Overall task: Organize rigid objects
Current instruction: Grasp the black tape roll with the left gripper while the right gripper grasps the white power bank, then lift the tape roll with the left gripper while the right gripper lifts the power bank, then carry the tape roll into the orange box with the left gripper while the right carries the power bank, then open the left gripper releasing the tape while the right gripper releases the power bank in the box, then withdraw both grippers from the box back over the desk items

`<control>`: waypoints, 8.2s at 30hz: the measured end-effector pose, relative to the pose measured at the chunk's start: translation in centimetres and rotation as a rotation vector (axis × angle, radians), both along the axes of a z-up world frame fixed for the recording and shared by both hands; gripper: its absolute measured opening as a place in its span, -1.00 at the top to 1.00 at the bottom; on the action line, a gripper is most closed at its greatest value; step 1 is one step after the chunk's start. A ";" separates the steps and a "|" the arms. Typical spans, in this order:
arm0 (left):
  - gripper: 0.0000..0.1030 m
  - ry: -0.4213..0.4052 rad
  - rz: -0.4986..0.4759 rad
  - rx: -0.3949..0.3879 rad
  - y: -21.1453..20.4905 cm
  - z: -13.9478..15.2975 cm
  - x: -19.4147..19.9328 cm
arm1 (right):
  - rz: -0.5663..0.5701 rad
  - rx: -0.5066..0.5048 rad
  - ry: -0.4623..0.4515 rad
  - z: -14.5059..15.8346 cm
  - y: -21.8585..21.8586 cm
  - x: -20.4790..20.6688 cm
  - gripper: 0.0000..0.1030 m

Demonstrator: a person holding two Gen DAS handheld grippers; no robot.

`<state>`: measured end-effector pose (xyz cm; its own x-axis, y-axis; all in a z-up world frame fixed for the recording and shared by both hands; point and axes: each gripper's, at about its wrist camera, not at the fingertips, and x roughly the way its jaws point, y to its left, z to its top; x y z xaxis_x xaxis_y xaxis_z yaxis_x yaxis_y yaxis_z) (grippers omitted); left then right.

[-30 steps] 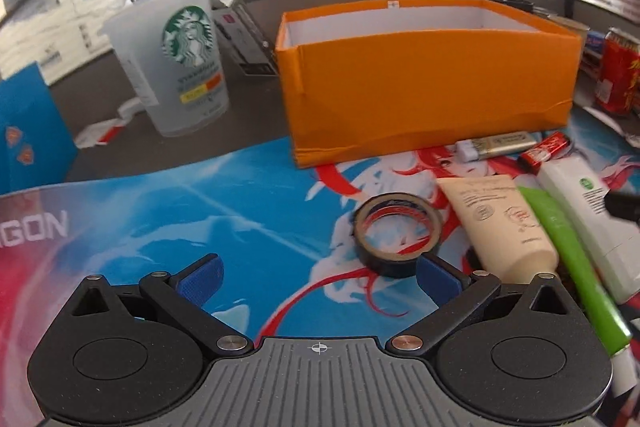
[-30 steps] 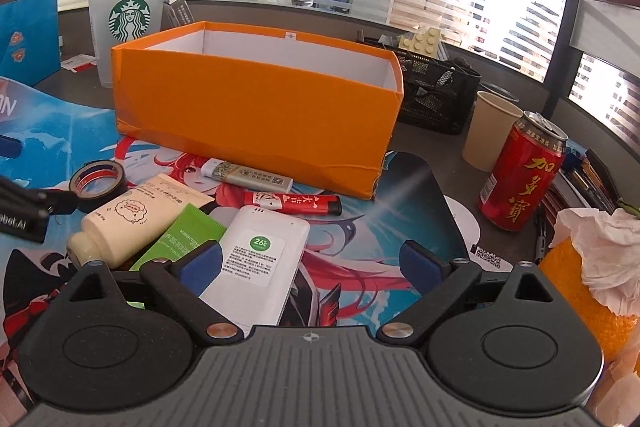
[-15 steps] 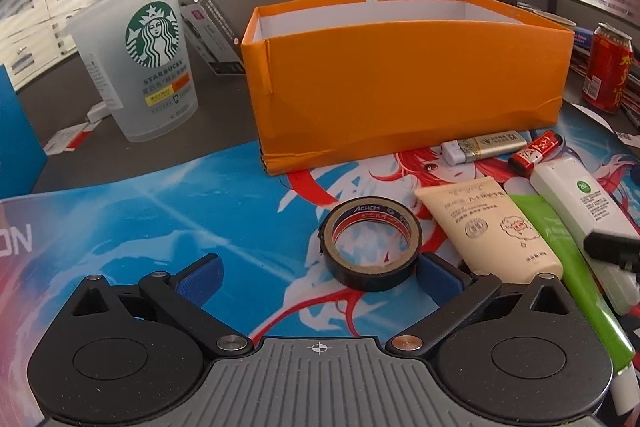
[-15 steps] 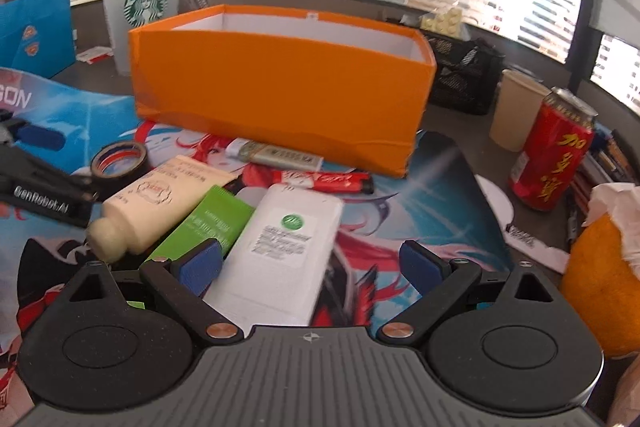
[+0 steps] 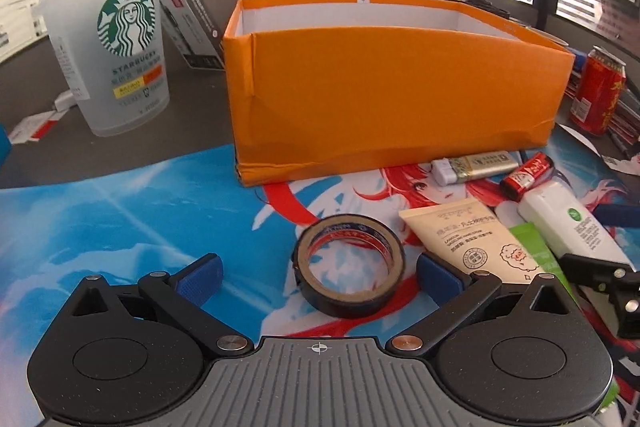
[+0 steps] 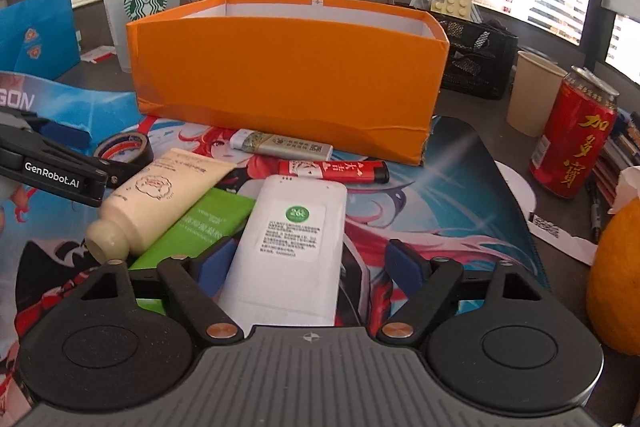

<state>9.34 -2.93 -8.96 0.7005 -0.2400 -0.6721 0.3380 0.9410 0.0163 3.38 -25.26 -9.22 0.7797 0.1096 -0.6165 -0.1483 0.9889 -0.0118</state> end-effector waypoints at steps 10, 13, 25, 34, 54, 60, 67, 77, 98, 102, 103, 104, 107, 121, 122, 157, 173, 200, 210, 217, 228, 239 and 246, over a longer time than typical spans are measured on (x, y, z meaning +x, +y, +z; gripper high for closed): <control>-0.03 -0.030 0.014 -0.019 0.2 0.7 -0.1 | 0.006 0.052 -0.018 0.8 -0.6 -0.2 0.01; -0.03 -0.026 0.026 -0.025 0.3 0.8 -0.4 | -0.001 0.048 -0.036 1.2 -0.7 -0.7 0.02; -0.03 -0.091 0.046 -0.074 1.7 4.1 -1.8 | -0.001 0.087 -0.102 2.6 -1.1 -1.4 0.02; -0.03 -0.126 0.016 -0.087 1.1 5.9 -2.9 | -0.001 0.141 -0.190 5.1 -1.6 -1.8 0.03; -0.03 -0.236 0.006 -0.053 -0.9 12.8 0.1 | 0.120 0.200 -0.286 13.4 -1.3 1.9 0.03; -0.03 -0.240 0.037 -0.034 -2.0 14.8 3.3 | 0.135 0.243 -0.287 16.2 -1.9 4.9 0.03; -0.03 -0.246 0.025 0.007 -3.8 16.2 6.4 | 0.129 0.235 -0.285 18.5 -2.5 8.7 0.03; -0.03 -0.178 0.037 0.029 -5.6 14.0 10.1 | 0.107 0.203 -0.233 17.6 -3.0 12.3 0.03; -0.03 -0.032 0.037 0.061 -6.5 9.2 13.7 | 0.069 0.183 -0.097 12.9 -3.9 16.0 0.03; -0.03 -0.006 0.030 0.060 -6.4 8.8 14.0 | 0.066 0.163 -0.067 12.6 -3.9 16.4 0.03; -0.03 0.002 0.030 0.062 -6.4 8.6 14.1 | 0.064 0.158 -0.059 12.4 -3.9 16.5 0.03; -0.03 0.014 0.030 0.061 -6.3 8.5 14.2 | 0.062 0.154 -0.053 12.3 -3.9 16.5 0.03; -0.03 0.041 0.036 0.054 -6.1 8.1 14.7 | 0.062 0.156 -0.025 11.9 -3.9 17.0 0.03; -0.04 0.053 0.013 0.129 -7.5 7.1 14.5 | 0.090 0.106 0.101 9.8 -1.8 19.5 0.03; -0.04 0.055 0.010 0.136 -7.7 7.0 14.6 | 0.089 0.098 0.111 9.6 -1.6 19.7 0.03; -0.05 0.053 0.019 0.262 -10.6 5.7 15.0 | 0.021 -0.017 0.232 6.9 -1.3 23.3 0.01; -0.17 0.029 0.033 0.255 -10.4 6.1 14.4 | 0.032 0.020 0.167 8.2 -1.8 21.9 -0.10; -0.52 -0.107 0.038 0.106 -5.4 11.8 6.0 | -0.010 0.043 0.037 12.4 -3.0 16.2 -0.22; -0.82 -0.129 0.051 0.102 -3.5 11.4 2.0 | -0.004 0.013 -0.014 13.1 -1.4 12.3 -0.51; -0.90 -0.106 0.074 0.049 -2.0 10.0 -0.6 | 0.035 -0.057 -0.137 11.7 1.5 4.7 -0.86; -0.97 -0.067 0.125 0.020 0.7 8.0 -2.6 | 0.024 -0.054 -0.110 7.9 3.1 -0.2 -0.91; -0.97 0.022 0.195 0.001 4.1 5.0 -2.7 | -0.039 -0.028 -0.054 4.2 1.3 -2.7 -0.92; -0.97 0.036 0.166 0.007 2.6 4.4 -2.6 | 0.024 0.025 -0.020 2.3 3.3 -4.1 -0.92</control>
